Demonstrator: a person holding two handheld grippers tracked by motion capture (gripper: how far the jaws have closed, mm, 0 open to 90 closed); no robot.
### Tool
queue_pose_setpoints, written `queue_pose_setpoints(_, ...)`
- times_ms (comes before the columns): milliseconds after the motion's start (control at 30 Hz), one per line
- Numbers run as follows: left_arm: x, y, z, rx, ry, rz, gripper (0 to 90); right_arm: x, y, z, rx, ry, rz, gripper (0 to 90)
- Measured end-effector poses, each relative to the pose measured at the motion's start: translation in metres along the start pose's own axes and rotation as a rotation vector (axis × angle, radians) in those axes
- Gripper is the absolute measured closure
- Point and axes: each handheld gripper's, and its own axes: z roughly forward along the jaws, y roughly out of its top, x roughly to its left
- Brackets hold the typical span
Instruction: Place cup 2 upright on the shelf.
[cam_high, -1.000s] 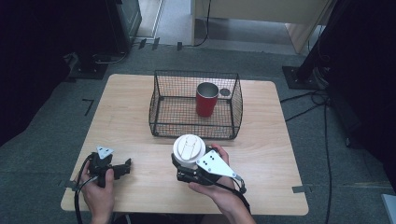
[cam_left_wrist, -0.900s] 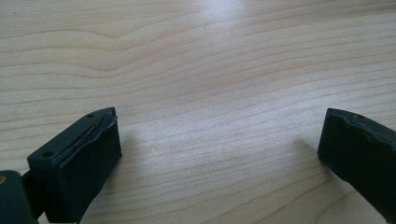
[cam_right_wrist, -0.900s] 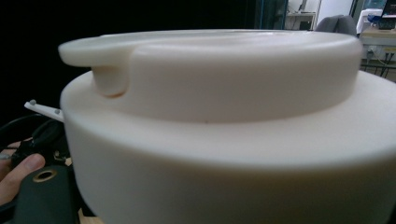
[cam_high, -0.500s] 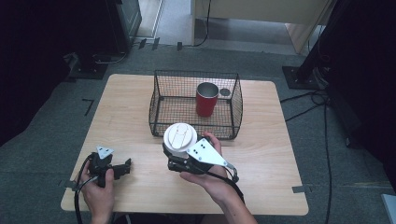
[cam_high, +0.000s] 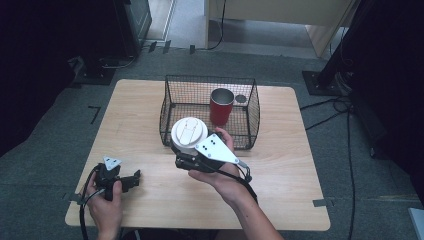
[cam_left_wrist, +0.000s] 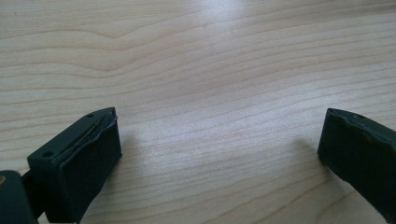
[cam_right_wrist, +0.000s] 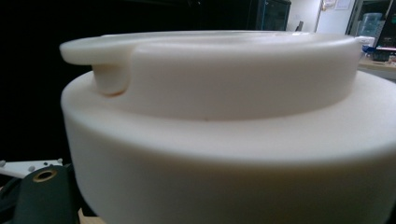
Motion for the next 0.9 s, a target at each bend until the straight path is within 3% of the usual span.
queue_pose_setpoints(433,0.000,0.000,0.000,0.000,0.000,0.001,0.0,-0.006,0.016,0.024,-0.054,-0.038,-0.001,15.5)
queue_pose_setpoints(567,0.000,0.000,0.000,0.002,0.001,0.002,0.0,-0.009,0.021,0.031,-0.066,-0.052,0.025,15.5)
queue_pose_setpoints(900,0.000,0.000,0.000,0.003,0.000,0.002,0.0,-0.016,0.035,0.047,-0.109,-0.090,0.033,15.5)
